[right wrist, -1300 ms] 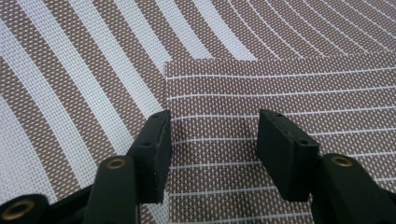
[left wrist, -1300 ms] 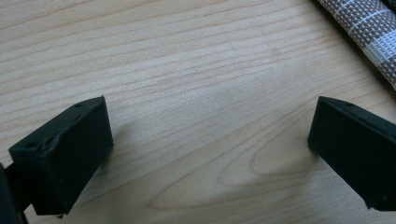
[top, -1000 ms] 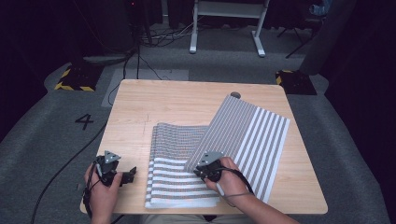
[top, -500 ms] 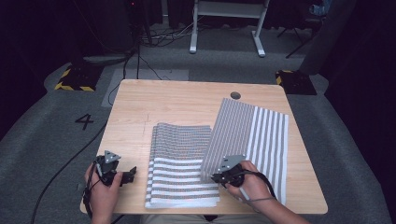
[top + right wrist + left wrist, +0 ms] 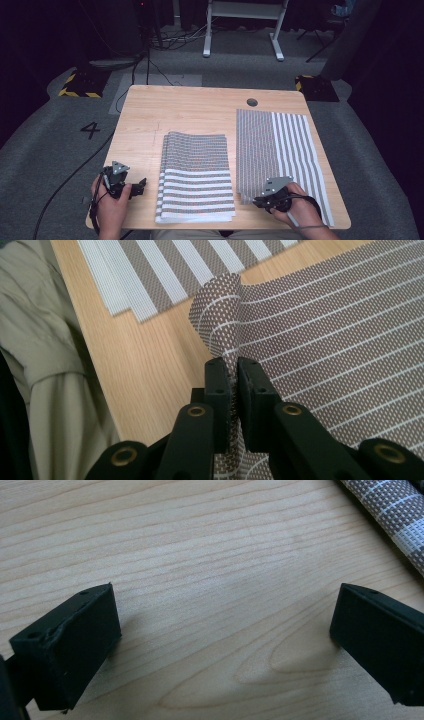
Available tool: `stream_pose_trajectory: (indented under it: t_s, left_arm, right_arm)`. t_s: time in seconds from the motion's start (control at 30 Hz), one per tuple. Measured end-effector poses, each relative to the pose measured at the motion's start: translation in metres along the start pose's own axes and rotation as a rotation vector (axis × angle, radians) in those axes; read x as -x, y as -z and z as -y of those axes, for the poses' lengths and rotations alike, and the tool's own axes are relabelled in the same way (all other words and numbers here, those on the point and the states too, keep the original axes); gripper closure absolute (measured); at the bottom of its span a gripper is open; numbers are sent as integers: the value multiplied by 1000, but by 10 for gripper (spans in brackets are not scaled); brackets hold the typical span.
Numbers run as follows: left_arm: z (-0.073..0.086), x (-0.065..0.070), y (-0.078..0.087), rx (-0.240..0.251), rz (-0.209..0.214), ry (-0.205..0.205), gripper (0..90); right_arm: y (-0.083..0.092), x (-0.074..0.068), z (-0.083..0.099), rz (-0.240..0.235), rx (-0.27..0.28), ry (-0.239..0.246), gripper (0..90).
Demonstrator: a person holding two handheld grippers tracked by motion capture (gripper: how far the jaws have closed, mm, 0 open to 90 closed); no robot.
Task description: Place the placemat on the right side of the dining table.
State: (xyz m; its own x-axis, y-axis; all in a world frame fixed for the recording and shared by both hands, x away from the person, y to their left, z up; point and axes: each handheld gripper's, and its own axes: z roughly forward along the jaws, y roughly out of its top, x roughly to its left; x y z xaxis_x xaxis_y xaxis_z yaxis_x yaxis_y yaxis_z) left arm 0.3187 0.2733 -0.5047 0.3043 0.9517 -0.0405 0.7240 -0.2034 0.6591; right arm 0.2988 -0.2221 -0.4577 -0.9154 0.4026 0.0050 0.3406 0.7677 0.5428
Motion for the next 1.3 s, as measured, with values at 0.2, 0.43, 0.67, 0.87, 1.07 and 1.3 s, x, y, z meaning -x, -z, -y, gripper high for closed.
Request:
stream_pose_trajectory:
  t_s: [0.2,0.43,0.67,0.87,1.07,1.3]
  left_arm:
    - [0,0,0,0,-1,1,0]
    - [0,0,0,0,-1,1,0]
    - [0,0,0,-1,-1,0,0]
    - [0,0,0,-1,-1,0,0]
    - [0,0,0,0,-1,1,0]
    - [0,0,0,0,-1,1,0]
  right_arm:
    - [5,4,12,27,3,-39,847]
    - [6,18,19,89,-2,-59,850]
    - [6,27,19,109,-2,-65,849]
    - [8,27,21,124,-11,-50,839]
    - [5,23,20,121,-16,-43,830]
    - [5,22,21,103,-13,-65,832]
